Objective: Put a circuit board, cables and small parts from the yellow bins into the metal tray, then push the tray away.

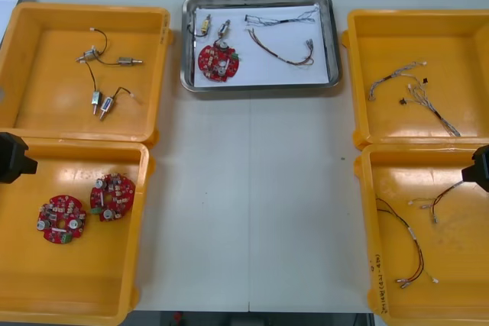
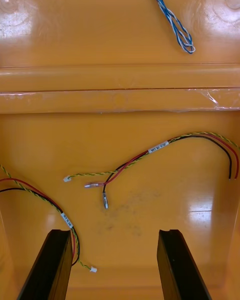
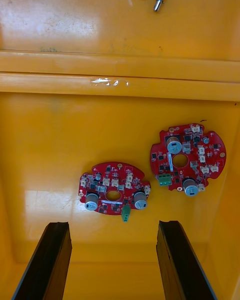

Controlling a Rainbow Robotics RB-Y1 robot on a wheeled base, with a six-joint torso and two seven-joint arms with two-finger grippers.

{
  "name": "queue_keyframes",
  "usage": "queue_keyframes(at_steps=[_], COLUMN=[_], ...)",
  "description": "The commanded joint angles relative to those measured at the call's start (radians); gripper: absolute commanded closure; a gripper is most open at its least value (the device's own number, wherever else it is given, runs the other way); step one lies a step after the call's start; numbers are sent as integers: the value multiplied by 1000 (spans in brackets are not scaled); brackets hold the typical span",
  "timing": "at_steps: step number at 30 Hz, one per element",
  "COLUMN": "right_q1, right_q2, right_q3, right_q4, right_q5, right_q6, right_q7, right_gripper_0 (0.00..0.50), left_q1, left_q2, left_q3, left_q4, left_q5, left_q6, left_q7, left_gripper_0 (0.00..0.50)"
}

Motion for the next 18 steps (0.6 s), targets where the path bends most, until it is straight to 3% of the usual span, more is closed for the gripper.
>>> queue_keyframes(at_steps=[1,18], right_q1=[16,16], right_q2=[-36,-36], right_q3=[-31,-31], right_q4=[-32,-32], right_q5=[-7,-7], right_q6=[3,3], right_q7=[-30,-30], right_gripper_0=[9,9], left_q1=[-1,-1], left_q2=[41,41], left_q3=[36,36], left_q4=[-26,-26], left_q5=[-2,-2], left_q6=[-1,-1], left_q7=[-86,-86], left_gripper_0=[0,0])
